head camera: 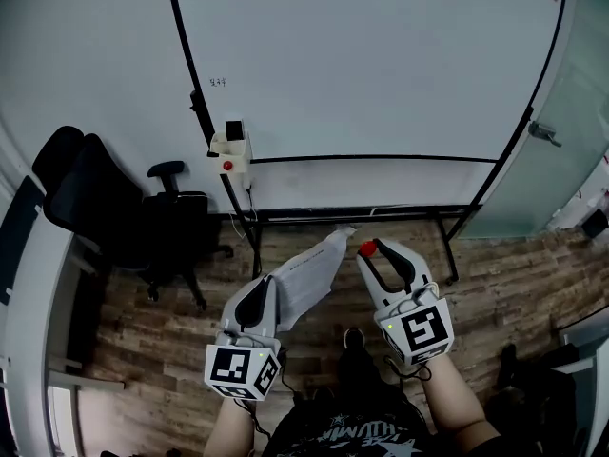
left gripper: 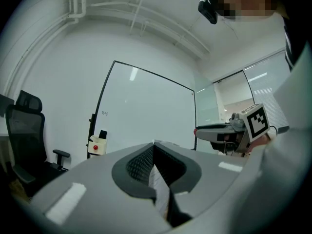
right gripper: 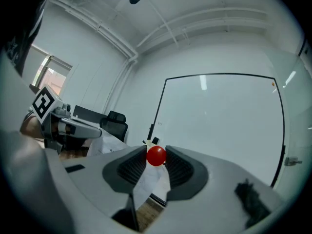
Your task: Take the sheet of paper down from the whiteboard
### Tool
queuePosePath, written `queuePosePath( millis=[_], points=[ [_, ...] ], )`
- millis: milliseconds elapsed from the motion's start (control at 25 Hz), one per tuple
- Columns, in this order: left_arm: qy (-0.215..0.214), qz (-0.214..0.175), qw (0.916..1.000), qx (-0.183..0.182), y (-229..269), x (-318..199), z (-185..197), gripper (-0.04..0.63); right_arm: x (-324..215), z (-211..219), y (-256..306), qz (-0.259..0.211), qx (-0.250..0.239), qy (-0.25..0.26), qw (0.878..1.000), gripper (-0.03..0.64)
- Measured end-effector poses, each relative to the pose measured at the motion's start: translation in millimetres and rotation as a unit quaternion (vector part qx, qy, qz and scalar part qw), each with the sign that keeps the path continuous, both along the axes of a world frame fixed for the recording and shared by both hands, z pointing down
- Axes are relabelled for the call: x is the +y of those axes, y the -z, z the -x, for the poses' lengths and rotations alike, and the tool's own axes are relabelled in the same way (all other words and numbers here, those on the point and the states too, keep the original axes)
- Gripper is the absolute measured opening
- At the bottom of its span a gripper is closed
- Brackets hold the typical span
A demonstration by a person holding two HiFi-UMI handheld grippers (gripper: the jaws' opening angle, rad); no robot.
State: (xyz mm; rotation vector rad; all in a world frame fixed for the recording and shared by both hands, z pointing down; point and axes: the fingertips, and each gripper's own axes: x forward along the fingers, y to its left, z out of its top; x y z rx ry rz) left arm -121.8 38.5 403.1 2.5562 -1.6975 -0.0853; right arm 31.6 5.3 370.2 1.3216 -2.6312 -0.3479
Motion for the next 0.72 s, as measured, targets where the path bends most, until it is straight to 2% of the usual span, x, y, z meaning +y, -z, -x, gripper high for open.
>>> queuePosePath(
  millis=[240, 720],
  points=[
    [-0.011, 0.008, 0.9999, 0.008, -6, 20, -4, 0.009, 26, -2, -10, 0.016, 0.008, -0.004, 1.000, 0.129],
    [-0.039, 0.004, 0.9992, 0.010, -4, 41, -25, 0.008, 57, -20, -7, 0.012, 0.002, -0.029, 1.000, 0.129]
  ],
)
